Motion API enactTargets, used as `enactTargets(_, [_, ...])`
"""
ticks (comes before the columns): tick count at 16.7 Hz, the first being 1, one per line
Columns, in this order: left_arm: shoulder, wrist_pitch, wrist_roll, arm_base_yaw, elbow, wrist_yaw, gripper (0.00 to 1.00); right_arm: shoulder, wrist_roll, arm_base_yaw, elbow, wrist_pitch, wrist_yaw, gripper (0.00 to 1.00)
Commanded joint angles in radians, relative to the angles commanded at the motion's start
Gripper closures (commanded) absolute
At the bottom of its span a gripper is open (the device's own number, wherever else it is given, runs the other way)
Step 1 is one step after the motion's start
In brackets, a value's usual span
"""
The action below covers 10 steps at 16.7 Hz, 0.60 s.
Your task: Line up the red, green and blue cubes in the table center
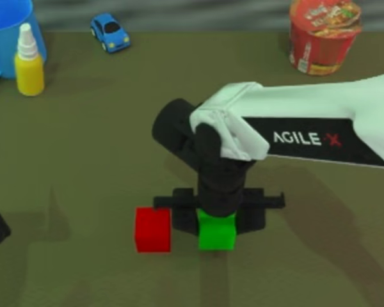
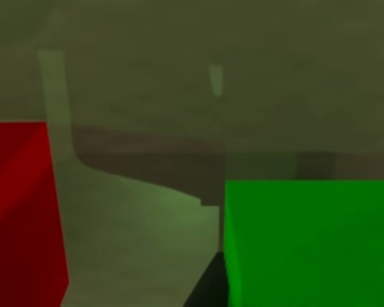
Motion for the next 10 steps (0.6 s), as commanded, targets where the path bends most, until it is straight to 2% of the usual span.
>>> enactTargets(7, [0.000,0.000,0.000,0.000,0.000,0.000,0.00,0.000,0.000,0.000,0.000,0.000,0.000,0.02])
enactTargets(10, [0.000,0.000,0.000,0.000,0.000,0.000,0.00,0.000,0.000,0.000,0.000,0.000,0.000,0.00])
